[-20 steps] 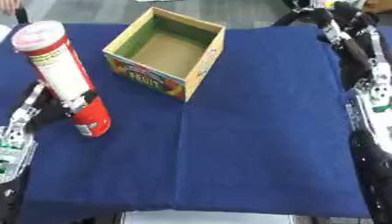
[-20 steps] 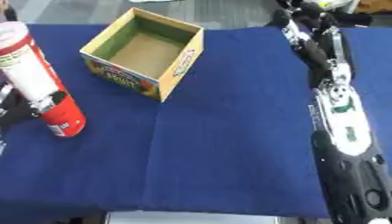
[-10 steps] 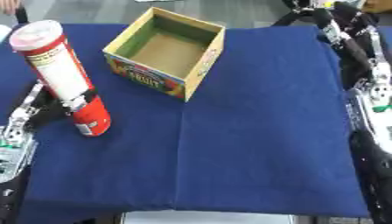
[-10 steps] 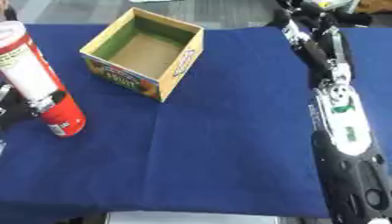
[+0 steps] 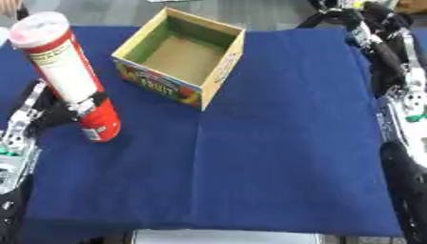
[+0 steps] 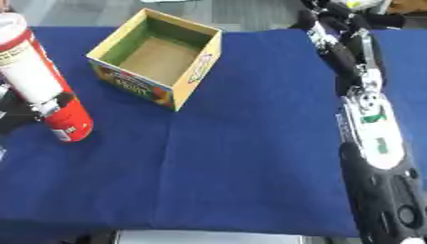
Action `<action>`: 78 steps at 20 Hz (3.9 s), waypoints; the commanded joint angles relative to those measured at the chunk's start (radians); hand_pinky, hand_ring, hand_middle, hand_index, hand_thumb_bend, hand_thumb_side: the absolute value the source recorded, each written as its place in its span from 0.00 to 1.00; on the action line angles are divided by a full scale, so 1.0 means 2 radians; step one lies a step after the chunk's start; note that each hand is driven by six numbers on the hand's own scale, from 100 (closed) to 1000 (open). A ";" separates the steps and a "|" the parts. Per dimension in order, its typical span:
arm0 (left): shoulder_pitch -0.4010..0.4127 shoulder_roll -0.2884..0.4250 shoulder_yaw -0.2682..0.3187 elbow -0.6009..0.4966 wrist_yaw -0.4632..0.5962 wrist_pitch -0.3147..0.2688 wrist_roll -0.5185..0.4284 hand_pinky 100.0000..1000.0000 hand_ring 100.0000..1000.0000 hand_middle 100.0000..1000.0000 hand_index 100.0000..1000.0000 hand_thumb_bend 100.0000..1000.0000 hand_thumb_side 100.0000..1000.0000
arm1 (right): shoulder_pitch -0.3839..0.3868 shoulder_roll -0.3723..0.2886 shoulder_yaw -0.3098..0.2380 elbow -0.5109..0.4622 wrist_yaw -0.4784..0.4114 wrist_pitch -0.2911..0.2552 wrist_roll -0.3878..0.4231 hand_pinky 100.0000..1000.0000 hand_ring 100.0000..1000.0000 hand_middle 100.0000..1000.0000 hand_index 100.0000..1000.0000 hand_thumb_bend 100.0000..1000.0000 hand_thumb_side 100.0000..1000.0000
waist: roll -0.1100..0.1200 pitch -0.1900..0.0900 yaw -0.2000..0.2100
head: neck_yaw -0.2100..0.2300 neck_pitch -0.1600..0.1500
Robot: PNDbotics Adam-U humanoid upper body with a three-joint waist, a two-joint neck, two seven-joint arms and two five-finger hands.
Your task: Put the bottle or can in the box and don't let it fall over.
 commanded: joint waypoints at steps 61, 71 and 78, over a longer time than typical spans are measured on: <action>-0.285 0.055 0.038 0.228 -0.069 -0.092 0.097 1.00 0.82 0.71 0.98 0.78 0.48 | -0.070 0.046 0.042 -0.026 -0.012 0.003 0.042 0.73 0.96 1.00 0.79 0.62 0.34 | 0.008 0.064 -0.094 | 0.086 -0.082; -0.284 0.055 0.048 0.236 -0.108 -0.086 0.098 1.00 0.80 0.68 0.96 0.66 0.47 | -0.070 0.045 0.043 -0.025 -0.013 0.003 0.043 0.73 0.95 1.00 0.79 0.62 0.33 | 0.010 0.065 -0.095 | 0.086 -0.081; -0.266 0.059 0.047 0.221 -0.076 -0.079 0.098 1.00 0.76 0.60 0.84 0.52 0.49 | -0.065 0.039 0.038 -0.023 -0.012 0.003 0.039 0.73 0.96 1.00 0.79 0.62 0.33 | 0.006 0.058 -0.083 | 0.078 -0.072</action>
